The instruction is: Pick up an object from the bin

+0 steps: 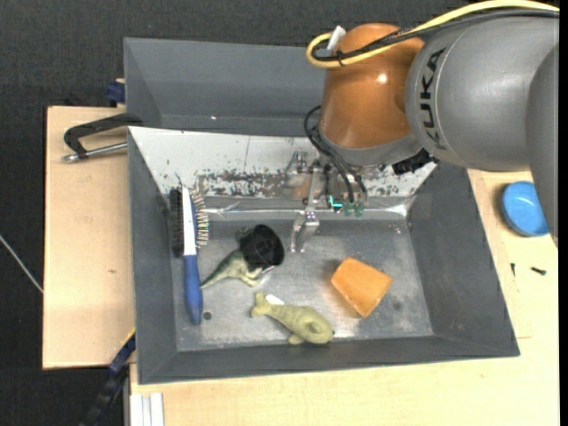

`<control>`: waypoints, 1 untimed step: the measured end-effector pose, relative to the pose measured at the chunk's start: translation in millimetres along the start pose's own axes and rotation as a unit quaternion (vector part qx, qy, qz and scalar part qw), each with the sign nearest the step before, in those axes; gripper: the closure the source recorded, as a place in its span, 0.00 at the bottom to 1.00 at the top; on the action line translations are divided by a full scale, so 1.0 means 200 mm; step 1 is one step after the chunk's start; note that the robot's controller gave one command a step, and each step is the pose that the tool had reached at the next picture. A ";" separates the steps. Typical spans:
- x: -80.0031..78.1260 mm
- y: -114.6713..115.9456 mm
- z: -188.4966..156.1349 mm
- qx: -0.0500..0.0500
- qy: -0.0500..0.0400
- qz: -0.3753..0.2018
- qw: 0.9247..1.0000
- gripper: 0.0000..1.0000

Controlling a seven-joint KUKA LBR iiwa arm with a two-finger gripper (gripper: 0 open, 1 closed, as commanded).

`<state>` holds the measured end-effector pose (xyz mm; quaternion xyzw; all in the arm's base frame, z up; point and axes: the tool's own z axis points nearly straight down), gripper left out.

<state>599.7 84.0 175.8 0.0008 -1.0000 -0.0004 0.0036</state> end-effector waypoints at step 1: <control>0.09 0.26 0.49 0.002 -0.014 -0.164 0.986 0.00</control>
Offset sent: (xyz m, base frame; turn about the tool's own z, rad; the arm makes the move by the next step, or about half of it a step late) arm -0.0265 0.0525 -0.1058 -0.3312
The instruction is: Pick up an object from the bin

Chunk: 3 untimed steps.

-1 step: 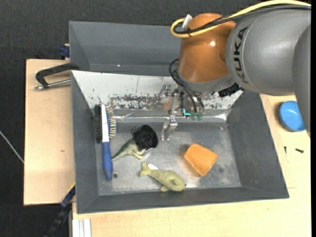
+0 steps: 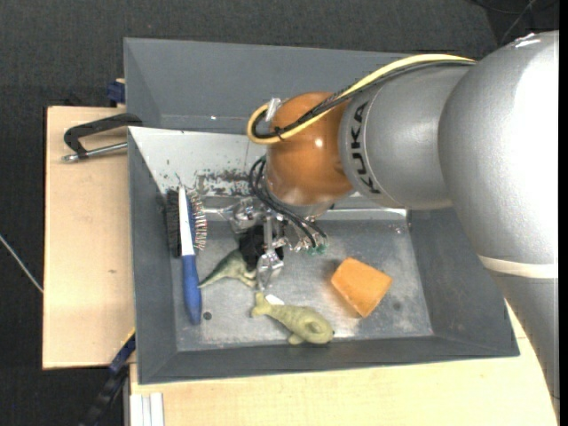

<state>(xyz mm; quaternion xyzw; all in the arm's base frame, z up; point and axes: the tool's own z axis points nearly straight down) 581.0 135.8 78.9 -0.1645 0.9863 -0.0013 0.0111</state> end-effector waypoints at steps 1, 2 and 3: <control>0.02 0.11 -0.12 -0.005 0.005 -0.155 0.988 0.00; 0.07 0.06 -0.11 -0.005 0.009 -0.205 0.979 0.00; 0.03 0.12 0.03 -0.005 0.007 -0.276 0.961 0.00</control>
Offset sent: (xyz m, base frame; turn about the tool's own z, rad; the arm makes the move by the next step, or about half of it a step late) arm -0.0138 0.0175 0.0211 -0.3116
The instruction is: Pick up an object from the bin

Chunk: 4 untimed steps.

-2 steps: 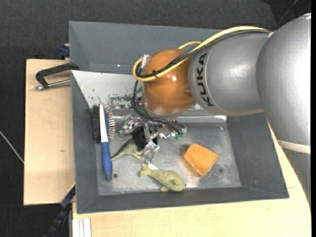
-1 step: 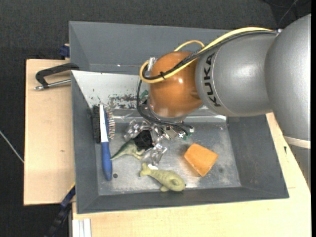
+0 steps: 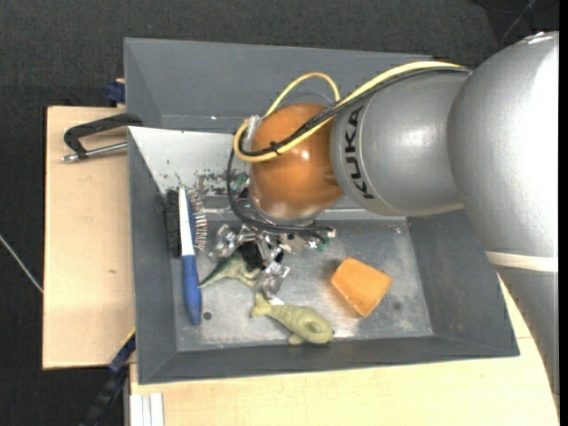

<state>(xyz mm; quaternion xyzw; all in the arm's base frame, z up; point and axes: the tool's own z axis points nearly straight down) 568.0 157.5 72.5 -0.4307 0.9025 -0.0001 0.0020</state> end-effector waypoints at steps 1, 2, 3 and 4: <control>-0.01 0.00 -0.01 0.000 -0.001 0.001 1.000 0.00; -0.01 0.00 -0.01 0.000 -0.003 0.001 1.000 1.00; -0.03 -0.01 -0.49 0.003 -0.005 0.002 1.000 1.00; -0.04 -0.01 -0.64 0.001 -0.003 0.003 1.000 1.00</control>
Offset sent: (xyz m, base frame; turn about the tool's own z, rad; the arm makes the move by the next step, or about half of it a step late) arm 0.0000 0.0000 0.0000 0.0000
